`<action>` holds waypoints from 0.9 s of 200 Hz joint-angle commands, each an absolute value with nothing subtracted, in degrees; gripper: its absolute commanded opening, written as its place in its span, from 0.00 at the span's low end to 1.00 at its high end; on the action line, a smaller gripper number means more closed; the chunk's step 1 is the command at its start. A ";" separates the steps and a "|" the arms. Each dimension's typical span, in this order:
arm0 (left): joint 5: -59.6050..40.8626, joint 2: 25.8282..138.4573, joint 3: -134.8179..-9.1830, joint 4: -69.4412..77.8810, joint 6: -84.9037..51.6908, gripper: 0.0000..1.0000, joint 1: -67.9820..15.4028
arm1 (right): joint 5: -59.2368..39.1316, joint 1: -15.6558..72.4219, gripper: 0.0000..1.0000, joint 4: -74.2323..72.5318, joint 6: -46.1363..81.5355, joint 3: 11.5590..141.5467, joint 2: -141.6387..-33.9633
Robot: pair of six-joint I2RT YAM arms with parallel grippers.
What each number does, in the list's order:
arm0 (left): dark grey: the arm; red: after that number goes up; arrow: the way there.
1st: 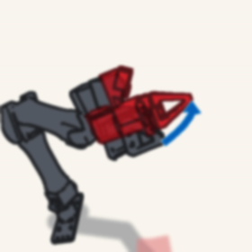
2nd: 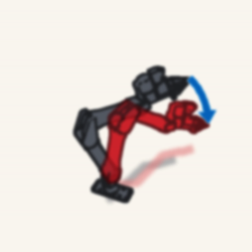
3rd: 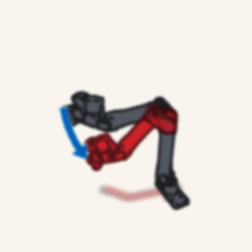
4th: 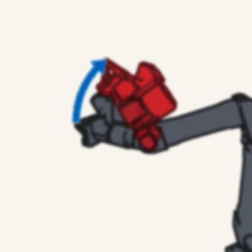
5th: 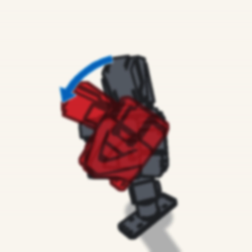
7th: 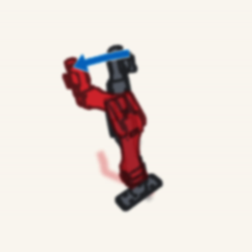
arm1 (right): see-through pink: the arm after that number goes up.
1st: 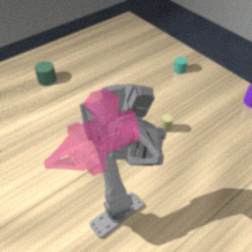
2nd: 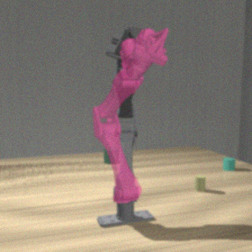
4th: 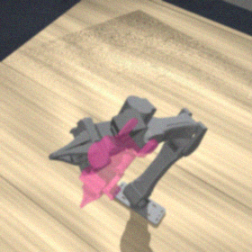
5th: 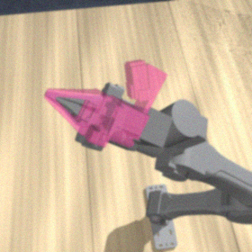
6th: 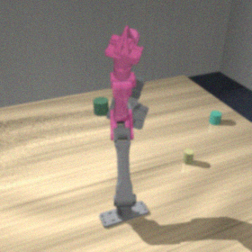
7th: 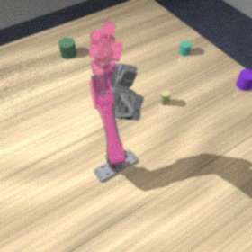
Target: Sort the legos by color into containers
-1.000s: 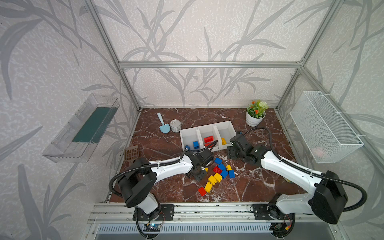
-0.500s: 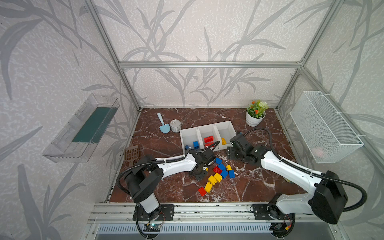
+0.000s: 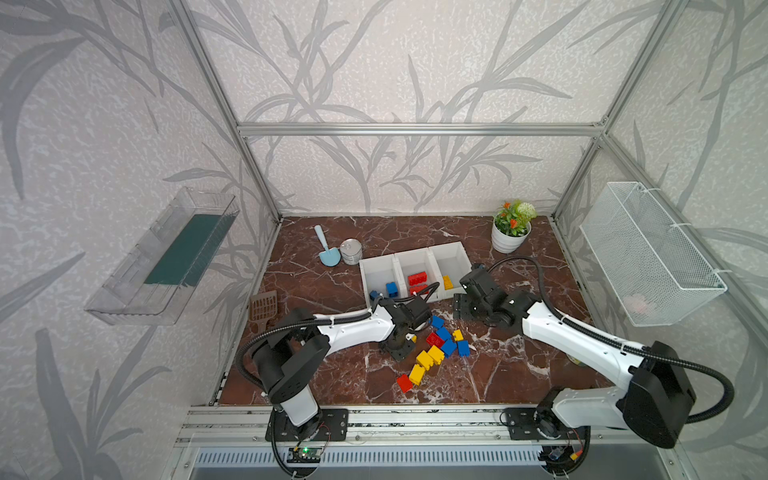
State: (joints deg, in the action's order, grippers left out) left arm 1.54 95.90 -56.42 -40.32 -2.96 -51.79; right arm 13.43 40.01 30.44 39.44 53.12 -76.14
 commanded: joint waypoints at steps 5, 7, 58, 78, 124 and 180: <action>1.45 94.62 -56.26 -42.09 -2.50 0.35 -51.58 | 14.06 39.87 0.79 32.43 40.17 52.47 -74.77; 1.42 94.54 -56.19 -42.08 -2.52 0.35 -51.59 | 14.06 39.87 0.79 32.47 40.17 52.47 -74.68; -0.84 88.46 -57.38 -42.70 -3.18 0.32 -51.59 | 15.20 39.84 0.79 33.86 40.07 52.23 -72.72; -0.02 85.88 -59.45 -43.25 -3.98 0.31 -51.51 | 15.77 39.82 0.79 34.28 40.26 51.75 -71.50; 0.60 82.40 -62.49 -34.07 -3.27 0.31 -48.51 | 17.00 39.84 0.79 34.25 40.24 50.56 -68.19; 0.99 95.32 -75.27 -26.18 -3.30 0.32 -39.04 | 18.16 39.86 0.79 36.99 40.62 49.51 -64.41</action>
